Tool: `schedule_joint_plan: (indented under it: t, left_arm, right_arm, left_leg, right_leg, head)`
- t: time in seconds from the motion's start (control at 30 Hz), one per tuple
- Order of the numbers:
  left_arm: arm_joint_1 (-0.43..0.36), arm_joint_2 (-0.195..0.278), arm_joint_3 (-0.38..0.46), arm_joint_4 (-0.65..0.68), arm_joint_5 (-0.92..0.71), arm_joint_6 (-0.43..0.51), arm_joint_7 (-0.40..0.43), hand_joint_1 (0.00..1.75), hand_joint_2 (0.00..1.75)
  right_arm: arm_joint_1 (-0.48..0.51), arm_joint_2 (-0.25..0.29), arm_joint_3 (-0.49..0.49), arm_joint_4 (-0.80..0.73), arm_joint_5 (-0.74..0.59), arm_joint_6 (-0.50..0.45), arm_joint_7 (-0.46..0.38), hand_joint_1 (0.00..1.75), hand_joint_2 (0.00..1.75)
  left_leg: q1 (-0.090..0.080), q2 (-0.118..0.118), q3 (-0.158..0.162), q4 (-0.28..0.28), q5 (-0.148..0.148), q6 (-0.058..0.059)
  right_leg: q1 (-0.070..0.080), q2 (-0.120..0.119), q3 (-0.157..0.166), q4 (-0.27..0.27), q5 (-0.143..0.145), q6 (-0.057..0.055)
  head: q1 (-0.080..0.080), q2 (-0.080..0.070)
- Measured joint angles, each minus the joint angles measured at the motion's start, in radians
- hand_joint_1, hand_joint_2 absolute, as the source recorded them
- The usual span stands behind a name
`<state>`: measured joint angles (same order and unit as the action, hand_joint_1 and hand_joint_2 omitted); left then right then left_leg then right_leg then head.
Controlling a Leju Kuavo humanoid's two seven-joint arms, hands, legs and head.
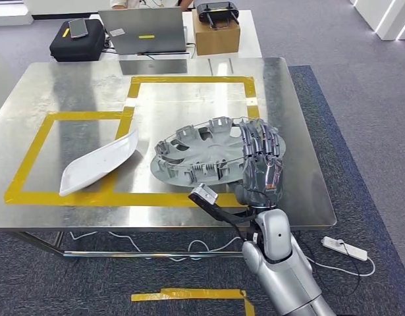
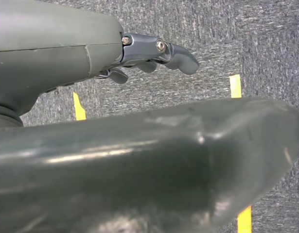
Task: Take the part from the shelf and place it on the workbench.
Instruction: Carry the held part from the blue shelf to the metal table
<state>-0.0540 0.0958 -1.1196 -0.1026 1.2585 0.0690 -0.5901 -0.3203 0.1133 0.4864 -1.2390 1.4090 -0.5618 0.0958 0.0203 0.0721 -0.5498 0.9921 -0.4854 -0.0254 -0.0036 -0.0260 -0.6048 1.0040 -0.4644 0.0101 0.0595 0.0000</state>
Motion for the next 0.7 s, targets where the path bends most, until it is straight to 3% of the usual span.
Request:
schedule_joint_plan:
  t: [0.7]
  left_arm:
    - [0.000,0.000,0.000,0.000,0.000,0.000,0.000,0.00,0.00]
  right_arm:
    - [0.000,0.000,0.000,0.000,0.000,0.000,0.000,0.00,1.75]
  left_leg:
    - [0.000,0.000,0.000,0.000,0.000,0.000]
  right_leg:
    - [0.000,0.000,0.000,0.000,0.000,0.000]
  head:
    - [0.000,0.000]
